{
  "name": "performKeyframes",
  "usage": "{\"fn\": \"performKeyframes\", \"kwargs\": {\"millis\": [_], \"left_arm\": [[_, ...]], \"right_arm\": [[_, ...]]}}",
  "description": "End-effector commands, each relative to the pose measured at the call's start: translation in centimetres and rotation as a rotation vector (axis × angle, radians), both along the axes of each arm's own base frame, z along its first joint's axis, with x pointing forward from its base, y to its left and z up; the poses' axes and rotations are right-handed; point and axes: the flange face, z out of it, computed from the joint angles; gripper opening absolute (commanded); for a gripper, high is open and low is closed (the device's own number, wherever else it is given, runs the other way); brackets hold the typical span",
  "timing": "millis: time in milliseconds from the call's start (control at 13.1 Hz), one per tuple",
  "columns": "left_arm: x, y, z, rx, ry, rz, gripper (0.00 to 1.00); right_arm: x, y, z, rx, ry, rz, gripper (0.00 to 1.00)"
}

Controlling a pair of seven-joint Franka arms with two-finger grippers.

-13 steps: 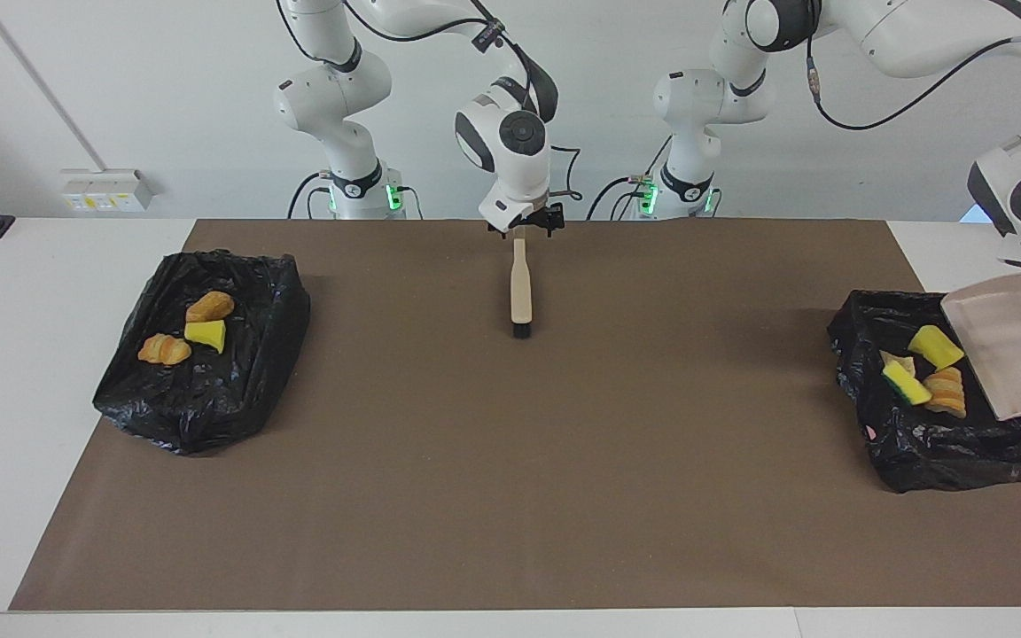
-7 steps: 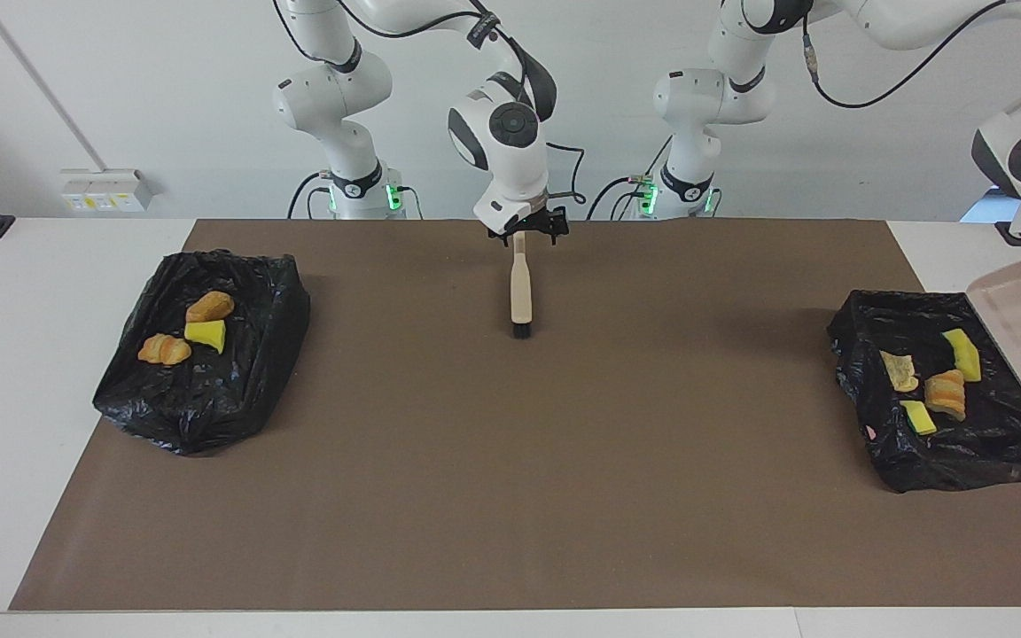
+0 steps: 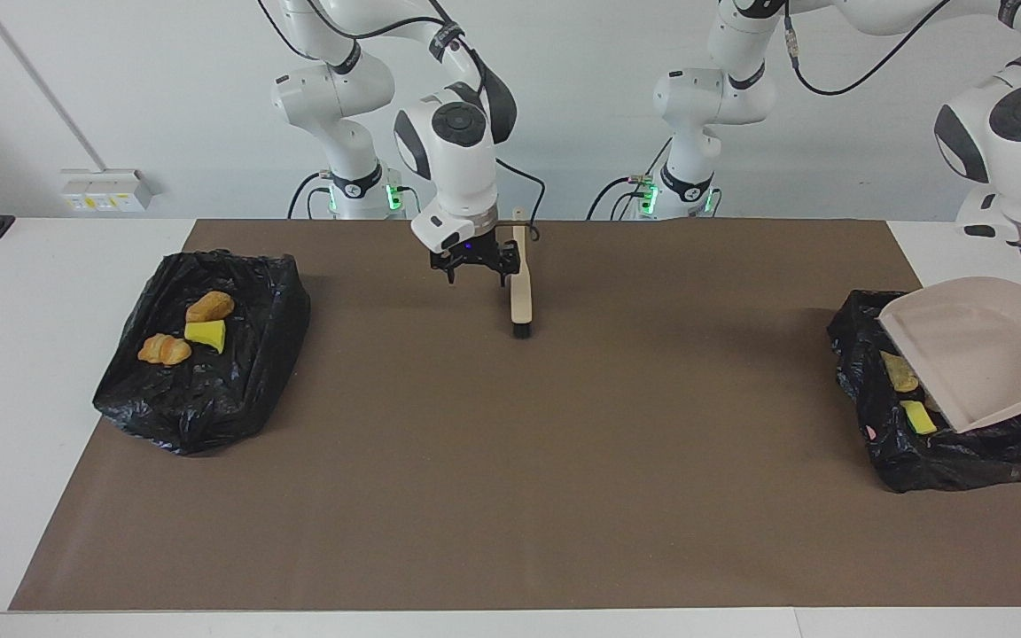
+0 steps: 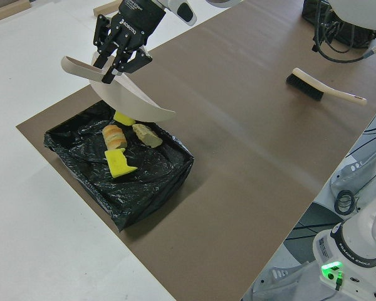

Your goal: Sweep and dump trash in bin

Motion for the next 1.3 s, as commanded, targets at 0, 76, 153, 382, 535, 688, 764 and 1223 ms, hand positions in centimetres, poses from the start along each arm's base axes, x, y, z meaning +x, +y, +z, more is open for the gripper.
{"fn": "performKeyframes", "kwargs": {"millis": [0,76,153,382,535,688,764,1223], "left_arm": [[-0.6,-3.9,-1.8,-0.123,0.002,0.068,0.00],[-0.8,-6.5,-3.1,-0.147,-0.007,0.093,0.00],[-1.3,-8.7,-4.2,-0.169,-0.044,0.164,0.00],[-2.2,-16.2,-7.6,-0.246,-0.085,0.301,0.00],[-2.8,-22.2,-10.7,-0.300,-0.119,0.439,0.00],[-3.6,-27.6,-12.9,-0.362,-0.147,0.568,0.00],[-3.8,-29.4,-13.6,-0.413,-0.165,0.671,0.00],[-4.3,-38.7,-15.7,-0.580,-0.210,1.088,0.00]], "right_arm": [[1.8,-1.5,2.8,-0.061,-0.098,0.034,1.00],[2.6,-2.4,4.3,-0.073,-0.117,0.023,1.00],[3.4,-3.6,5.9,-0.080,-0.119,-0.003,1.00],[5.8,-7.5,11.2,-0.081,-0.123,-0.041,1.00],[6.6,-8.9,13.5,-0.079,-0.149,-0.050,1.00],[7.6,-10.5,16.6,-0.070,-0.201,-0.067,1.00],[7.9,-11.7,18.3,-0.077,-0.205,-0.052,1.00],[7.3,-18.2,23.6,-0.102,-0.150,-0.084,1.00]]}}
